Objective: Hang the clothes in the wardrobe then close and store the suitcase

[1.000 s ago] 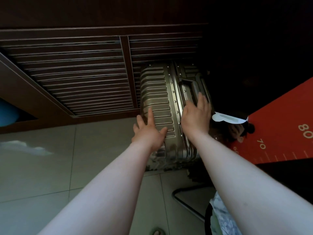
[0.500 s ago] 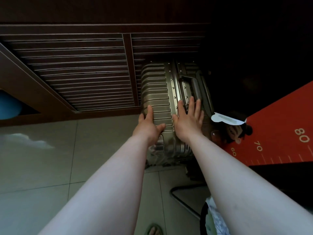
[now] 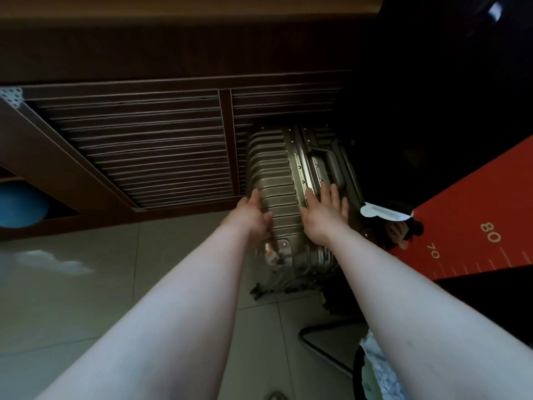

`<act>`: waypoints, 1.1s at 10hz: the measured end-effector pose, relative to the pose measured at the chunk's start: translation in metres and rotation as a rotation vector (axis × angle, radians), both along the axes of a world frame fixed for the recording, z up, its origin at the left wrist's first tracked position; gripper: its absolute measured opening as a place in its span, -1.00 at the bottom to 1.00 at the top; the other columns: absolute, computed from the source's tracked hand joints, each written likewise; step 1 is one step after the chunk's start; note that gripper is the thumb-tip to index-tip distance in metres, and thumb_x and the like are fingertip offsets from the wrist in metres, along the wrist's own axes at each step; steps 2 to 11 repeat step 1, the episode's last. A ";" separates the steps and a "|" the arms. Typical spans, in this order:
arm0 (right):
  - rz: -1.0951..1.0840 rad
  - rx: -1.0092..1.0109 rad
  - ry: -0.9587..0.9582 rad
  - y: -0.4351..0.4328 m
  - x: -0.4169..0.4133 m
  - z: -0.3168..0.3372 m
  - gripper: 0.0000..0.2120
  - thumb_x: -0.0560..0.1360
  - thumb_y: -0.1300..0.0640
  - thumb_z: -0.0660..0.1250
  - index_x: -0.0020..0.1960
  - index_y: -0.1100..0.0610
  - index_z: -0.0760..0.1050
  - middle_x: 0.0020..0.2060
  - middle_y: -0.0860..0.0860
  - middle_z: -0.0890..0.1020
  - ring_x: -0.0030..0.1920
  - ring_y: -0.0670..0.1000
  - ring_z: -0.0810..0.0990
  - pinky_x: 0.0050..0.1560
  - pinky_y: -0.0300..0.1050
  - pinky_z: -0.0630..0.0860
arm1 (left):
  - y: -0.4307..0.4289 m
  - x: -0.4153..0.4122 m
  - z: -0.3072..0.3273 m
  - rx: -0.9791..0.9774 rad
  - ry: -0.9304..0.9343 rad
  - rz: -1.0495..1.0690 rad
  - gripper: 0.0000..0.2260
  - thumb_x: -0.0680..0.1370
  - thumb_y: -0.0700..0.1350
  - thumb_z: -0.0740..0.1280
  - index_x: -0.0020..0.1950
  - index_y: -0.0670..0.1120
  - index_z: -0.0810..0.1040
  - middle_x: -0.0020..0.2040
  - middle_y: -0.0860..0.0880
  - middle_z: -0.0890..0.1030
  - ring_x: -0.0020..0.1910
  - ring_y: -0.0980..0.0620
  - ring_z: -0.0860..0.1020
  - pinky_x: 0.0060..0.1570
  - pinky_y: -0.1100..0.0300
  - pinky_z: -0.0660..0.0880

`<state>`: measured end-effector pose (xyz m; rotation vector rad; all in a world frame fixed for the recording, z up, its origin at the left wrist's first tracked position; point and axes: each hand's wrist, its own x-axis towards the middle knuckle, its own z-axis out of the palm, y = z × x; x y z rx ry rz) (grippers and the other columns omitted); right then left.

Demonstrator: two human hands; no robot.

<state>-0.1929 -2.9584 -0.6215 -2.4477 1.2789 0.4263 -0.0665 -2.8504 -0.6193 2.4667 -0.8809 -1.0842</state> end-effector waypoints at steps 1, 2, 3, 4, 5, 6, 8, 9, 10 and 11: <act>-0.040 -0.004 -0.075 0.022 0.010 0.022 -0.47 0.64 0.03 -0.02 0.57 0.11 -0.04 0.57 0.09 -0.03 0.56 0.09 -0.14 0.54 0.12 -0.15 | 0.020 0.020 0.035 -0.043 -0.114 -0.040 -0.40 0.63 0.08 0.14 0.58 -0.07 -0.03 0.58 -0.10 0.09 0.52 -0.14 0.18 0.47 -0.02 0.19; -0.040 -0.004 -0.075 0.022 0.010 0.022 -0.47 0.64 0.03 -0.02 0.57 0.11 -0.04 0.57 0.09 -0.03 0.56 0.09 -0.14 0.54 0.12 -0.15 | 0.020 0.020 0.035 -0.043 -0.114 -0.040 -0.40 0.63 0.08 0.14 0.58 -0.07 -0.03 0.58 -0.10 0.09 0.52 -0.14 0.18 0.47 -0.02 0.19; -0.040 -0.004 -0.075 0.022 0.010 0.022 -0.47 0.64 0.03 -0.02 0.57 0.11 -0.04 0.57 0.09 -0.03 0.56 0.09 -0.14 0.54 0.12 -0.15 | 0.020 0.020 0.035 -0.043 -0.114 -0.040 -0.40 0.63 0.08 0.14 0.58 -0.07 -0.03 0.58 -0.10 0.09 0.52 -0.14 0.18 0.47 -0.02 0.19; -0.040 -0.004 -0.075 0.022 0.010 0.022 -0.47 0.64 0.03 -0.02 0.57 0.11 -0.04 0.57 0.09 -0.03 0.56 0.09 -0.14 0.54 0.12 -0.15 | 0.020 0.020 0.035 -0.043 -0.114 -0.040 -0.40 0.63 0.08 0.14 0.58 -0.07 -0.03 0.58 -0.10 0.09 0.52 -0.14 0.18 0.47 -0.02 0.19; -0.040 -0.004 -0.075 0.022 0.010 0.022 -0.47 0.64 0.03 -0.02 0.57 0.11 -0.04 0.57 0.09 -0.03 0.56 0.09 -0.14 0.54 0.12 -0.15 | 0.020 0.020 0.035 -0.043 -0.114 -0.040 -0.40 0.63 0.08 0.14 0.58 -0.07 -0.03 0.58 -0.10 0.09 0.52 -0.14 0.18 0.47 -0.02 0.19; -0.040 -0.004 -0.075 0.022 0.010 0.022 -0.47 0.64 0.03 -0.02 0.57 0.11 -0.04 0.57 0.09 -0.03 0.56 0.09 -0.14 0.54 0.12 -0.15 | 0.020 0.020 0.035 -0.043 -0.114 -0.040 -0.40 0.63 0.08 0.14 0.58 -0.07 -0.03 0.58 -0.10 0.09 0.52 -0.14 0.18 0.47 -0.02 0.19; -0.040 -0.004 -0.075 0.022 0.010 0.022 -0.47 0.64 0.03 -0.02 0.57 0.11 -0.04 0.57 0.09 -0.03 0.56 0.09 -0.14 0.54 0.12 -0.15 | 0.020 0.020 0.035 -0.043 -0.114 -0.040 -0.40 0.63 0.08 0.14 0.58 -0.07 -0.03 0.58 -0.10 0.09 0.52 -0.14 0.18 0.47 -0.02 0.19; -0.040 -0.004 -0.075 0.022 0.010 0.022 -0.47 0.64 0.03 -0.02 0.57 0.11 -0.04 0.57 0.09 -0.03 0.56 0.09 -0.14 0.54 0.12 -0.15 | 0.020 0.020 0.035 -0.043 -0.114 -0.040 -0.40 0.63 0.08 0.14 0.58 -0.07 -0.03 0.58 -0.10 0.09 0.52 -0.14 0.18 0.47 -0.02 0.19; -0.040 -0.004 -0.075 0.022 0.010 0.022 -0.47 0.64 0.03 -0.02 0.57 0.11 -0.04 0.57 0.09 -0.03 0.56 0.09 -0.14 0.54 0.12 -0.15 | 0.020 0.020 0.035 -0.043 -0.114 -0.040 -0.40 0.63 0.08 0.14 0.58 -0.07 -0.03 0.58 -0.10 0.09 0.52 -0.14 0.18 0.47 -0.02 0.19; -0.040 -0.004 -0.075 0.022 0.010 0.022 -0.47 0.64 0.03 -0.02 0.57 0.11 -0.04 0.57 0.09 -0.03 0.56 0.09 -0.14 0.54 0.12 -0.15 | 0.020 0.020 0.035 -0.043 -0.114 -0.040 -0.40 0.63 0.08 0.14 0.58 -0.07 -0.03 0.58 -0.10 0.09 0.52 -0.14 0.18 0.47 -0.02 0.19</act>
